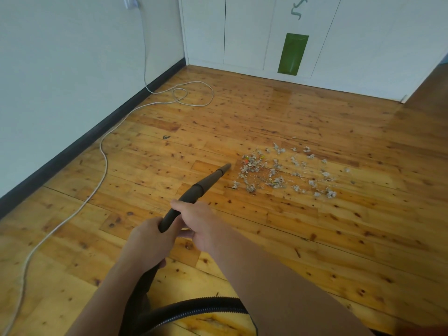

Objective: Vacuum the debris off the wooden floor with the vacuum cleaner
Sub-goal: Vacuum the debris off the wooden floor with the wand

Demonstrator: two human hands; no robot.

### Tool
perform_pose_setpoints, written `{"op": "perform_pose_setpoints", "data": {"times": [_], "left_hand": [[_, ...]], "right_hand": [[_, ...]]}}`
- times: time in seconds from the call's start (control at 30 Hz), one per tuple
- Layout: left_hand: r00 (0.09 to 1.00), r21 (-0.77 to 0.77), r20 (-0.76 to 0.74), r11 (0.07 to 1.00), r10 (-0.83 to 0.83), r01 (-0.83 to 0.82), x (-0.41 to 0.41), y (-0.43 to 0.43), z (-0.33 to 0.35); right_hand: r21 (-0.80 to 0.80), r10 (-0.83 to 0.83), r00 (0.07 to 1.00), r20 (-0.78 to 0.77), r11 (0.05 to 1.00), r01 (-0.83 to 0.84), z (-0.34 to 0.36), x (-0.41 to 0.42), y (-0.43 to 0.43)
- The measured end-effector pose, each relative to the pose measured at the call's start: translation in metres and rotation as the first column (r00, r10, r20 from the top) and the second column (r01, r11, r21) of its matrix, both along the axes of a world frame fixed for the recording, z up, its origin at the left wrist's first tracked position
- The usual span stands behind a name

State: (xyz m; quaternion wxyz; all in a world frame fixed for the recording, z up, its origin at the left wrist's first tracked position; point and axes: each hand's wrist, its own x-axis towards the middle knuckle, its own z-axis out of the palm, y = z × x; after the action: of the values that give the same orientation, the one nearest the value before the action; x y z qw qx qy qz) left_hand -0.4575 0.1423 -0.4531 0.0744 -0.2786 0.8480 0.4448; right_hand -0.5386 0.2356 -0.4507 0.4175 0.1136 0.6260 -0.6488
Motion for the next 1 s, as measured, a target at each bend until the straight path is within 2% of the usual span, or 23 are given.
{"op": "perform_pose_setpoints", "data": {"times": [0.17, 0.33, 0.53, 0.63, 0.83, 1.0], "left_hand": [[0.999, 0.051, 0.028, 0.998, 0.025, -0.026, 0.01, -0.01, 0.011], [0.998, 0.101, 0.06, 0.995, 0.017, -0.023, 0.023, -0.019, 0.026], [0.994, 0.15, 0.109, 0.989, -0.031, 0.014, 0.036, -0.025, 0.036], [0.989, 0.167, 0.145, 0.986, -0.002, -0.022, 0.038, -0.029, 0.035], [0.999, -0.073, 0.038, 0.997, 0.012, -0.009, 0.036, -0.03, 0.034], [1.0, -0.171, -0.006, 0.985, -0.016, 0.014, 0.038, -0.027, 0.035]], "right_hand": [[-0.051, 0.01, 1.0, 0.016, 0.999, -0.009, 0.001, 0.003, -0.005], [-0.043, -0.09, 0.995, 0.039, 0.995, 0.092, -0.006, -0.009, -0.01], [-0.123, -0.224, 0.955, 0.195, 0.96, 0.251, -0.014, -0.025, -0.014], [-0.134, -0.22, 0.946, 0.236, 0.957, 0.256, -0.017, -0.027, -0.018], [-0.142, -0.118, 0.957, 0.265, 0.977, 0.159, -0.016, -0.015, -0.034], [-0.156, -0.106, 0.953, 0.282, 0.975, 0.155, -0.012, -0.014, -0.037]]}}
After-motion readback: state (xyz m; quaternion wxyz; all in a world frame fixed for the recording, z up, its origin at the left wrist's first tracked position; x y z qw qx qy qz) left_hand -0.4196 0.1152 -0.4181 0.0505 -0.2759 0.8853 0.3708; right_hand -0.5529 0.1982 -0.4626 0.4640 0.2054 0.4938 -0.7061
